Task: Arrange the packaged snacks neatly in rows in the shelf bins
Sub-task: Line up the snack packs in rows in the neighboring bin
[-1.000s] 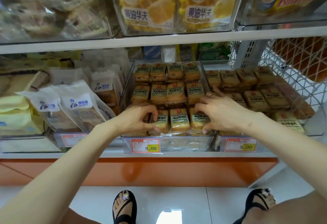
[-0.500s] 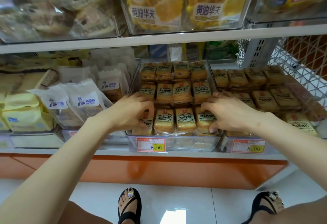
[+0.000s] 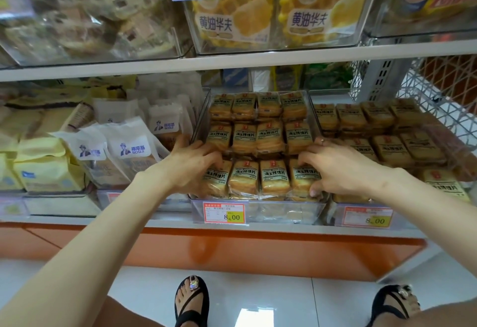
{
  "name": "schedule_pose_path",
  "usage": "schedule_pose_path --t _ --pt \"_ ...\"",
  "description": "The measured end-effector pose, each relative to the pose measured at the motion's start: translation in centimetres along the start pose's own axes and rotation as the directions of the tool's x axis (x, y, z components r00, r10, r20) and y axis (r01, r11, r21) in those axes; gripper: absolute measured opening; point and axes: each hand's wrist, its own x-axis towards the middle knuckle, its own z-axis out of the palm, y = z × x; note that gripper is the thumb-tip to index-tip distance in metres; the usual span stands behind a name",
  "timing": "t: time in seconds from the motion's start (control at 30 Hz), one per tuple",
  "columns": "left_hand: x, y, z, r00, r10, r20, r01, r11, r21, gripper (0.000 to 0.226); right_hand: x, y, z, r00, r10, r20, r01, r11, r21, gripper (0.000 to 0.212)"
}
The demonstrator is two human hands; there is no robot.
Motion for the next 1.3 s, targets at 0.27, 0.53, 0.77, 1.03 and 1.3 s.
schedule_pose_path --t 0.27,0.53,0.77,1.03,1.3 --pt "0.8 0.5 0.3 0.997 -0.074 -0.011 0.075 0.991 0.108 0.074 0.1 0.2 0.0 1.000 -0.012 0.014 0.012 1.000 -0.015 0.069" --pt "0.9 0.4 -0.1 0.999 0.025 -0.033 -0.029 0.992 -0.122 0.057 0.2 -0.5 -1.2 0.998 -0.029 -0.058 0.024 0.996 -0.087 0.051" --pt "1.8 1.7 0.7 0.987 0.095 -0.132 -0.136 0.926 -0.351 0.058 1.4 -1.6 -1.9 0.998 -0.029 -0.059 0.025 0.997 -0.073 0.056" --pt "3.1 1.9 0.8 0.997 0.070 0.027 -0.049 0.881 -0.471 0.048 1.4 -1.1 -1.3 0.998 -0.052 -0.022 0.050 0.994 -0.096 0.061" --pt "2.5 1.7 -0.1 1.000 -0.007 0.019 0.015 0.886 -0.463 0.051 1.2 0.2 -0.5 0.996 -0.072 -0.048 0.071 0.997 -0.022 0.062"
